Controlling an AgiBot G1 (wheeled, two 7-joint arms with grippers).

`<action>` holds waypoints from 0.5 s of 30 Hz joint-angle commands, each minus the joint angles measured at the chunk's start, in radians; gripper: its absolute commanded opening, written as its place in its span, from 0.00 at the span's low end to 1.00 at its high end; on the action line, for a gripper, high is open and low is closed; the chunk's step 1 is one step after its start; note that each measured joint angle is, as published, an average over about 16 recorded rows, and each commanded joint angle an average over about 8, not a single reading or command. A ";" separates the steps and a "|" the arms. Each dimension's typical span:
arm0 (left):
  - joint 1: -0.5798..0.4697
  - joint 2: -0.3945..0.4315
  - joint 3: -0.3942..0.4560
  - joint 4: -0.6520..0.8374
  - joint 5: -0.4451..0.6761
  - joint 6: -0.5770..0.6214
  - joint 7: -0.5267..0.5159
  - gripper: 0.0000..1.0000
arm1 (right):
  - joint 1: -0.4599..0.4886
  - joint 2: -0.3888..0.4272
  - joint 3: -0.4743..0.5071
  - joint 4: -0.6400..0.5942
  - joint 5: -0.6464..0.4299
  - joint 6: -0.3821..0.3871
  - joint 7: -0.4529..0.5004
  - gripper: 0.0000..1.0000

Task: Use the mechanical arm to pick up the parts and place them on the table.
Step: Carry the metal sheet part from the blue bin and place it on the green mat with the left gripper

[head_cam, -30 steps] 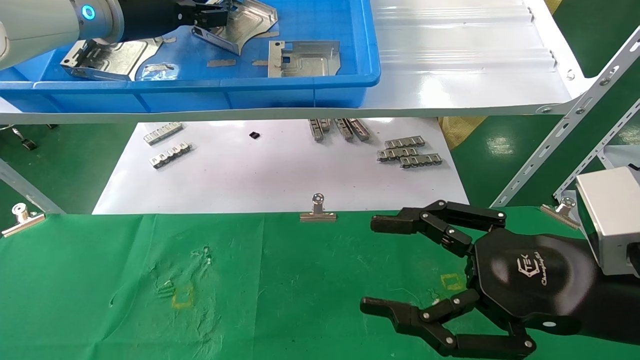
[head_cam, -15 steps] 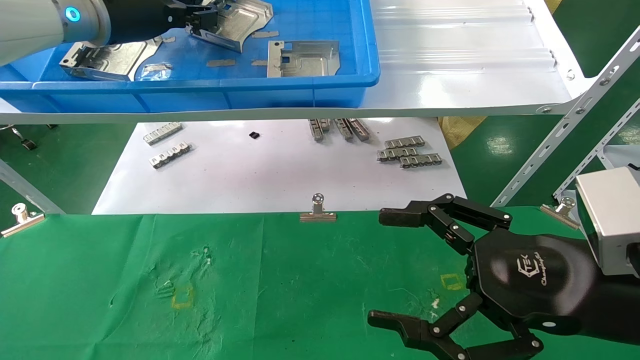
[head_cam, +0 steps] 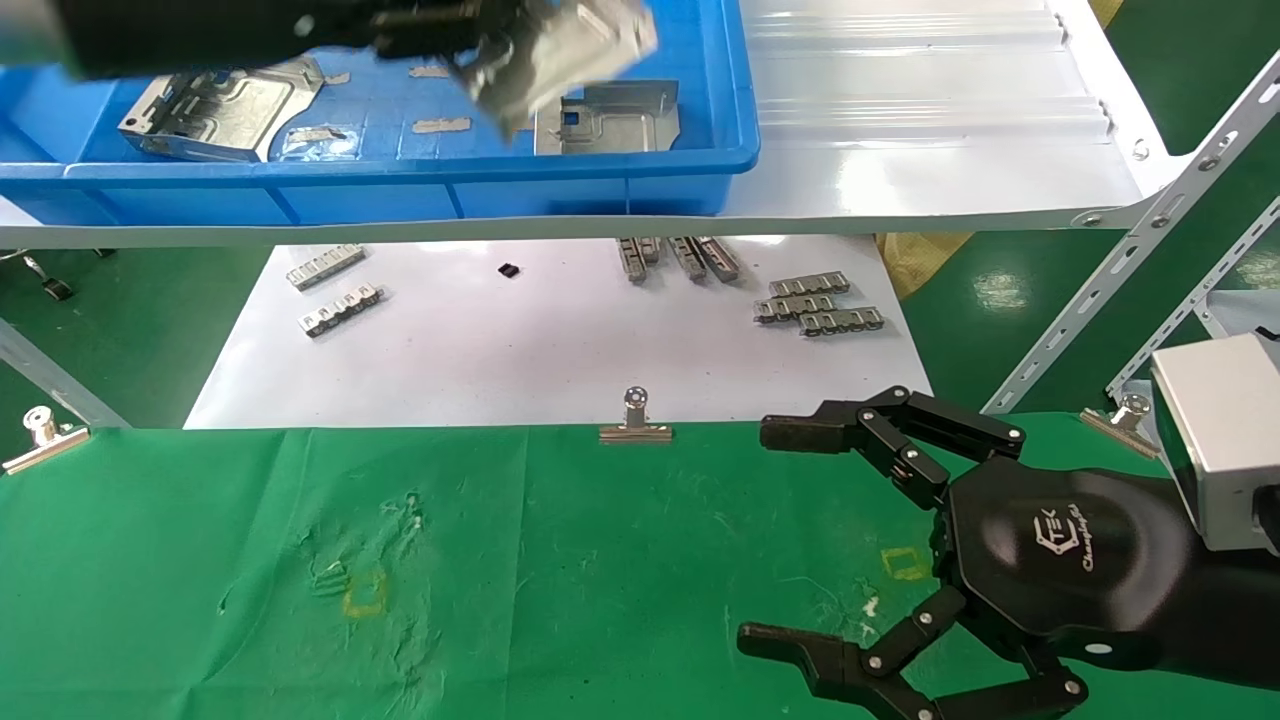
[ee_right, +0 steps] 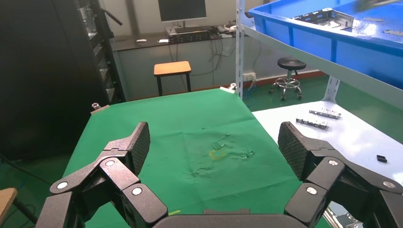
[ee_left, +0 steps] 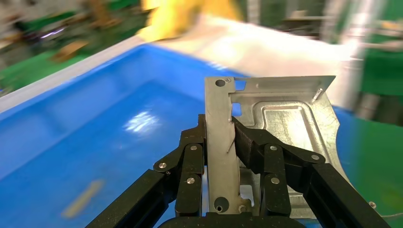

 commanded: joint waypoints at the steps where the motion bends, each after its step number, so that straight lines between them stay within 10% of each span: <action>1: 0.009 -0.030 -0.015 -0.015 -0.027 0.100 0.041 0.00 | 0.000 0.000 0.000 0.000 0.000 0.000 0.000 1.00; 15: 0.157 -0.188 0.043 -0.285 -0.195 0.270 0.069 0.00 | 0.000 0.000 0.000 0.000 0.000 0.000 0.000 1.00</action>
